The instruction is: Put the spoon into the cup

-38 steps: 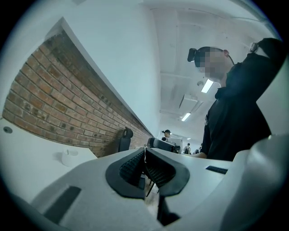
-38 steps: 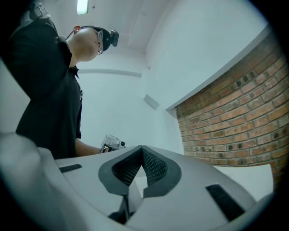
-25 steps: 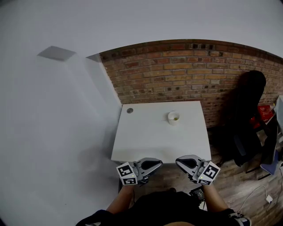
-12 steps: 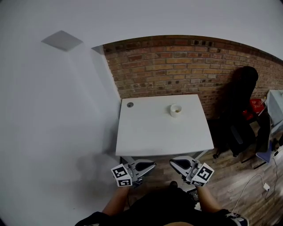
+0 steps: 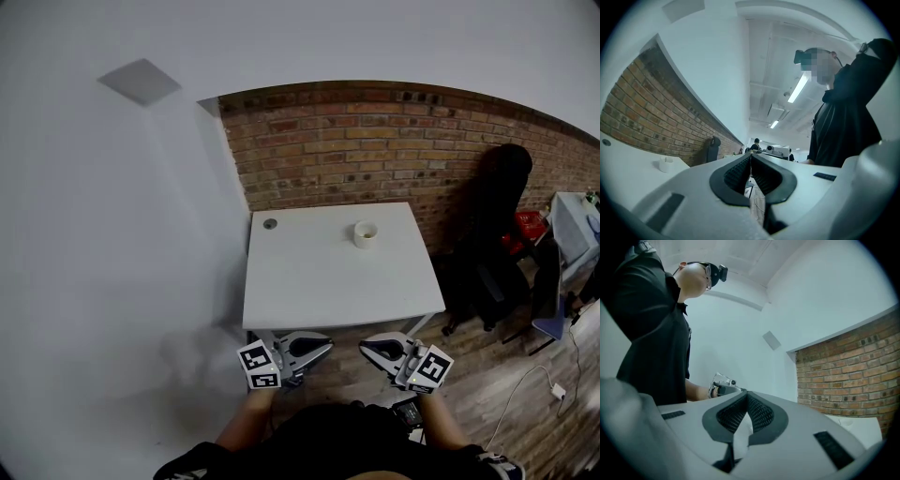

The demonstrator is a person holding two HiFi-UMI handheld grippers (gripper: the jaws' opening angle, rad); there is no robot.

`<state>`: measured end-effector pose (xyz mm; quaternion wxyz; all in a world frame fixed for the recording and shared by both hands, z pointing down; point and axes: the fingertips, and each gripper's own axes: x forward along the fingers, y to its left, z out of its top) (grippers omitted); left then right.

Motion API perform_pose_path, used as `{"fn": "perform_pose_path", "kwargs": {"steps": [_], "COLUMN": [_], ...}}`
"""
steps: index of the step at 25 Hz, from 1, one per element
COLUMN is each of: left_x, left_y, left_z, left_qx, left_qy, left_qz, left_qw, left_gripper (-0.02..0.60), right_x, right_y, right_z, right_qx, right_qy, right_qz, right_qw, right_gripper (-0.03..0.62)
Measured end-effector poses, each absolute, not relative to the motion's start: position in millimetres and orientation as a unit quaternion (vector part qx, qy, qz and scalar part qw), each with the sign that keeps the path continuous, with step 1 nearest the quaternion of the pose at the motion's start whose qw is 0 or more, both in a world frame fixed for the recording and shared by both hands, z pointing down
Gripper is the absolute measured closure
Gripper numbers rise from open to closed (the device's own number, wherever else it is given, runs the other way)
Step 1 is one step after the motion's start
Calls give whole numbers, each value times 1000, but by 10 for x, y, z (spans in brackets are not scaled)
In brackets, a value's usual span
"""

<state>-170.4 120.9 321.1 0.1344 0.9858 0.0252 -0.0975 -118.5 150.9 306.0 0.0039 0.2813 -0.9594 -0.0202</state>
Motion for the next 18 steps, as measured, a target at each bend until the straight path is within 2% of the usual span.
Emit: {"fn": "perform_pose_path", "kwargs": {"steps": [18], "left_x": [-1997], "left_y": [1341], "left_z": [3286], "left_qx": [985], "left_qy": [19], "left_qz": [-96], "left_qw": [142], "left_gripper": [560], "right_x": [-1396], "right_y": [1610], "right_z": [3009], "right_qx": [295], "right_qy": [-955], "right_qz": [-27], "right_qw": [-6], "right_gripper": [588]}}
